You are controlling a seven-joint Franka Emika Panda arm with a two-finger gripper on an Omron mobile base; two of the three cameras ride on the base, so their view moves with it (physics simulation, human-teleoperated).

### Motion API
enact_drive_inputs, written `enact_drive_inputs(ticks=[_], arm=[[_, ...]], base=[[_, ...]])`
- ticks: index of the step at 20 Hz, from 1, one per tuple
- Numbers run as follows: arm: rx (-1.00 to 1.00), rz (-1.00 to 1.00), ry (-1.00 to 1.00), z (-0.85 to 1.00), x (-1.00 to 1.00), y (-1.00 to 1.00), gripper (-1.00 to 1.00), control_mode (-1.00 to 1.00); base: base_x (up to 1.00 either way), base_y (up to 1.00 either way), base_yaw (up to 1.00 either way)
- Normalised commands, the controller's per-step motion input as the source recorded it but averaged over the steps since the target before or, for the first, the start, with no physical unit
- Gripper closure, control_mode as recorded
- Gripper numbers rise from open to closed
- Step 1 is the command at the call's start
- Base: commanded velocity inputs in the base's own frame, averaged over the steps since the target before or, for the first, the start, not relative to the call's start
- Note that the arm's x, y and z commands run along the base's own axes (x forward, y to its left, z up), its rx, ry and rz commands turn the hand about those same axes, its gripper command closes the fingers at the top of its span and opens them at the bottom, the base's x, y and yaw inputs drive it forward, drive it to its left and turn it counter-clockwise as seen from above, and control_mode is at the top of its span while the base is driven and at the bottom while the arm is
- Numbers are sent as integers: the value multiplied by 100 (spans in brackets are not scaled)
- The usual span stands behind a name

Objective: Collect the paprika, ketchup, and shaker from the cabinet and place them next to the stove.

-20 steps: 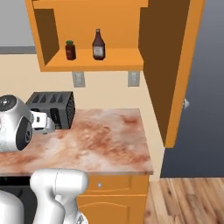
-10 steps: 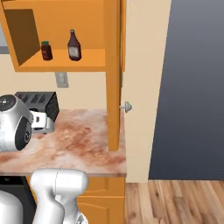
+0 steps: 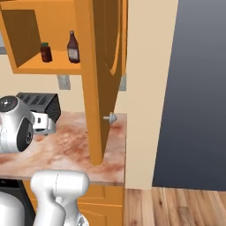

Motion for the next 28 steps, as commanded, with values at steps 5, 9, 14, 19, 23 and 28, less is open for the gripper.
enact_drive_inputs(ticks=[5, 9, 14, 19, 23, 28], arm=[[0, 0, 0, 0, 0, 0, -100, 100], [8, 6, -10, 11, 20, -4, -100, -100], [15, -3, -31, 59, 25, -28, -100, -100], [11, -15, -31, 60, 21, -13, -100, -100], [2, -22, -21, 51, 21, 5, -100, -100], [0, -23, -9, 50, 23, 0, -100, -100]], base=[[59, 0, 24], [27, 0, 11], [0, 0, 0], [0, 0, 0], [0, 0, 0], [0, 0, 0]])
